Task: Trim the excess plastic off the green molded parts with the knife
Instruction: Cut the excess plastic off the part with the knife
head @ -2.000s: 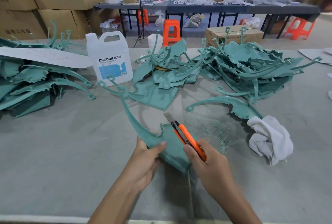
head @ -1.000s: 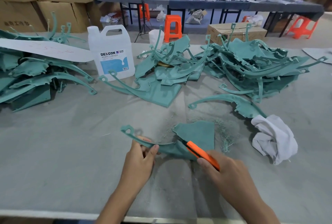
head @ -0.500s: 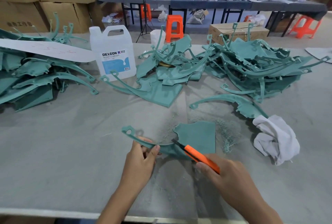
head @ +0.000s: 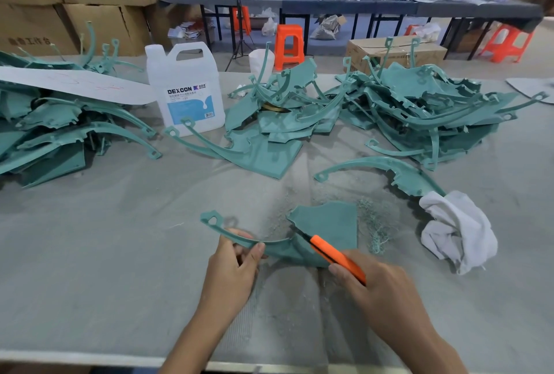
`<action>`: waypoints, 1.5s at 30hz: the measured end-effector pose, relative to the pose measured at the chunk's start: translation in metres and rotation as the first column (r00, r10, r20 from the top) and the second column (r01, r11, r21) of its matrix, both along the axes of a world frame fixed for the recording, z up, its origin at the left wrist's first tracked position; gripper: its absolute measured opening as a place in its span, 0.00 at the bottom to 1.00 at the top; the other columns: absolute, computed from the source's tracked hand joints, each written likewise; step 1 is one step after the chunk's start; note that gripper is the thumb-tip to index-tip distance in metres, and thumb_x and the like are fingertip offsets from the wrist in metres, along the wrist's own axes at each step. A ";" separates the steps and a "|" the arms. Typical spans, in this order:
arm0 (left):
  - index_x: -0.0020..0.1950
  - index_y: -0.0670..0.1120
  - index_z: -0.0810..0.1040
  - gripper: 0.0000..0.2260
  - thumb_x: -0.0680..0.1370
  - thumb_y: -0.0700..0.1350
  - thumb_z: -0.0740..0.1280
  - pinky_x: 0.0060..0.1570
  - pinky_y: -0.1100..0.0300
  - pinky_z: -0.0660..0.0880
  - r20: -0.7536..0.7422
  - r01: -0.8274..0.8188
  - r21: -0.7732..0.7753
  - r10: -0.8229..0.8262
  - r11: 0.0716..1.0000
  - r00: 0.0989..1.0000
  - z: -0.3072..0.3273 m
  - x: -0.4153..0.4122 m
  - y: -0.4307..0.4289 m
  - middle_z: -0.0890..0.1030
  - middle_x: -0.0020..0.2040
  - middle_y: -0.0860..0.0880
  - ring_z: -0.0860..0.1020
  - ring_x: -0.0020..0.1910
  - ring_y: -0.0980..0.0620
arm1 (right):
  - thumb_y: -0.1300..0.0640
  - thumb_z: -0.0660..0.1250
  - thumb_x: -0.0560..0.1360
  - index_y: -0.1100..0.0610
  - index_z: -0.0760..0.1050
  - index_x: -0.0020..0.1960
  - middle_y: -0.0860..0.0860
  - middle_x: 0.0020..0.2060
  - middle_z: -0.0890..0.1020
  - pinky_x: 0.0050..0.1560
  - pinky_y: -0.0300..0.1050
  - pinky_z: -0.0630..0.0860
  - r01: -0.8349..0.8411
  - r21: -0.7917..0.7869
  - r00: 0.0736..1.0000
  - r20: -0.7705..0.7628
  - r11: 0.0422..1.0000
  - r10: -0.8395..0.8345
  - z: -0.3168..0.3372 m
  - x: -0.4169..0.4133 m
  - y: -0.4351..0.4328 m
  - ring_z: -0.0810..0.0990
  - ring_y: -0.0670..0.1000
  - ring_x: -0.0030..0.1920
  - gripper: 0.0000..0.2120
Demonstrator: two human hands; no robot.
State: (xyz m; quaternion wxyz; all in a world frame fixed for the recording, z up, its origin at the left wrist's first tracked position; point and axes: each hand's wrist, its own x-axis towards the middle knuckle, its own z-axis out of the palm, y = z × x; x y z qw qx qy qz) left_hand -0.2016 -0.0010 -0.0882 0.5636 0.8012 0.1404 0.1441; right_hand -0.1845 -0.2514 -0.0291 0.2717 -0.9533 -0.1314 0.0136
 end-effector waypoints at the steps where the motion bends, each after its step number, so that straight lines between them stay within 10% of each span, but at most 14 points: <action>1: 0.51 0.54 0.73 0.06 0.79 0.46 0.70 0.41 0.58 0.78 -0.002 -0.001 0.001 0.001 1.000 1.000 0.000 0.000 0.000 0.85 0.43 0.56 0.84 0.43 0.58 | 0.36 0.62 0.78 0.41 0.78 0.53 0.44 0.37 0.81 0.45 0.48 0.75 -0.006 -0.005 1.000 -0.008 1.000 0.006 -0.001 -0.001 0.000 0.80 0.48 0.41 0.12; 20: 0.50 0.53 0.74 0.06 0.79 0.45 0.70 0.40 0.59 0.77 0.000 -0.010 -0.001 0.010 1.000 1.000 0.000 0.001 -0.001 0.86 0.42 0.58 0.84 0.41 0.58 | 0.47 0.78 0.70 0.43 0.82 0.58 0.46 0.40 0.81 0.34 0.47 0.74 0.115 -0.009 0.962 0.250 0.993 -0.109 -0.007 -0.012 0.014 0.82 0.56 0.42 0.17; 30: 0.51 0.52 0.75 0.06 0.79 0.44 0.71 0.41 0.67 0.77 0.006 -0.007 0.010 0.007 1.000 1.000 0.001 0.002 0.000 0.85 0.43 0.60 0.84 0.43 0.61 | 0.34 0.63 0.75 0.43 0.78 0.43 0.43 0.30 0.77 0.35 0.39 0.67 -0.011 0.118 0.996 -0.092 0.993 0.022 0.000 -0.002 0.007 0.75 0.44 0.33 0.15; 45: 0.51 0.51 0.73 0.06 0.81 0.41 0.68 0.43 0.48 0.79 0.038 0.035 -0.069 -0.032 0.997 0.999 0.006 -0.001 0.000 0.84 0.41 0.46 0.83 0.41 0.48 | 0.38 0.66 0.76 0.39 0.80 0.44 0.39 0.34 0.80 0.36 0.37 0.69 0.088 0.118 0.996 -0.045 0.989 -0.083 0.004 0.012 -0.004 0.77 0.41 0.38 0.08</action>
